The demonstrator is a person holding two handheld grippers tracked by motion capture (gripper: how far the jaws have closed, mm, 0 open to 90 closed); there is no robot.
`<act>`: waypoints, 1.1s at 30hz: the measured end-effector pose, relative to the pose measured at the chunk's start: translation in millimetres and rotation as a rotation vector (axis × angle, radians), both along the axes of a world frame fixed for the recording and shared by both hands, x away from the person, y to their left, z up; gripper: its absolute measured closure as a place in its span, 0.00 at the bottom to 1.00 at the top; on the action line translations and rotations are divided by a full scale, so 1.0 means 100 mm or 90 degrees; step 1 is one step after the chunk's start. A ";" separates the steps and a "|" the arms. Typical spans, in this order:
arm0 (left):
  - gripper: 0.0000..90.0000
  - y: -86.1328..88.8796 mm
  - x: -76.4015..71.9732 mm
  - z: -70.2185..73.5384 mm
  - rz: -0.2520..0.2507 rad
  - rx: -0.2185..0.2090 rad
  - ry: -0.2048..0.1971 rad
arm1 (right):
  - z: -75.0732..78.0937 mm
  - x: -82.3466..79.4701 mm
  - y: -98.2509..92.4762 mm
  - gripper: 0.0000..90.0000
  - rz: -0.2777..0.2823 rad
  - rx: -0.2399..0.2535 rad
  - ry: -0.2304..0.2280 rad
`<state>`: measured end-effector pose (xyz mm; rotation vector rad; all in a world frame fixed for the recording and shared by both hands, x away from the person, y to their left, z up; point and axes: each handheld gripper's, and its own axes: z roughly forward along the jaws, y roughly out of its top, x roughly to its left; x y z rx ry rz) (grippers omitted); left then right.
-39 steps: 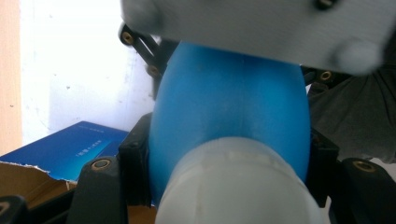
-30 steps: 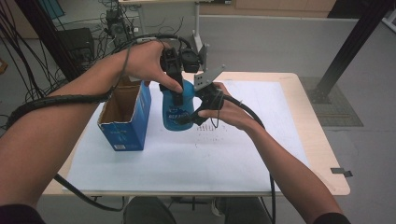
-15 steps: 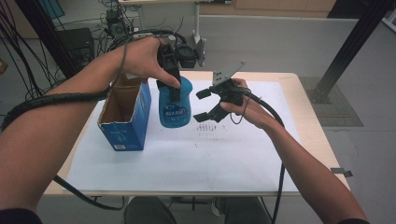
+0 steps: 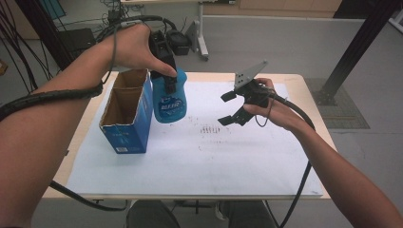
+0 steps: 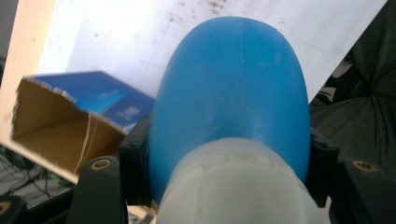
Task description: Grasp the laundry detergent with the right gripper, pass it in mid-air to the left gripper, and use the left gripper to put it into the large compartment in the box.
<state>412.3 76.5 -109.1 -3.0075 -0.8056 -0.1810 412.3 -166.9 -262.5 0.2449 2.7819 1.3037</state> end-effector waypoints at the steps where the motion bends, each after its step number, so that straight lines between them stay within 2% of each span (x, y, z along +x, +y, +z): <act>1: 0.42 0.02 0.01 0.02 0.007 0.001 -0.002 | 0.00 -0.01 -0.04 0.09 -0.005 -0.006 0.000; 7: 0.42 0.18 0.04 0.17 0.062 0.010 -0.024 | 0.02 -0.04 -0.17 0.09 -0.023 -0.031 -0.005; 14: 0.42 0.33 0.06 0.31 0.124 0.017 -0.035 | 0.02 -0.08 -0.27 0.09 -0.037 -0.039 -0.004; 22: 0.42 0.53 0.12 0.52 0.223 0.005 -0.036 | 0.03 -0.13 -0.35 0.09 -0.049 -0.057 -0.005; 27: 0.42 0.64 0.17 0.64 0.289 -0.005 -0.046 | 0.05 -0.14 -0.38 0.09 -0.052 -0.061 -0.005; 31: 0.42 0.76 0.21 0.73 0.366 -0.027 -0.054 | 0.07 -0.15 -0.41 0.09 -0.055 -0.063 -0.008; 33: 0.42 0.81 0.23 0.76 0.386 -0.031 -0.061 | 0.09 -0.15 -0.42 0.09 -0.056 -0.065 -0.010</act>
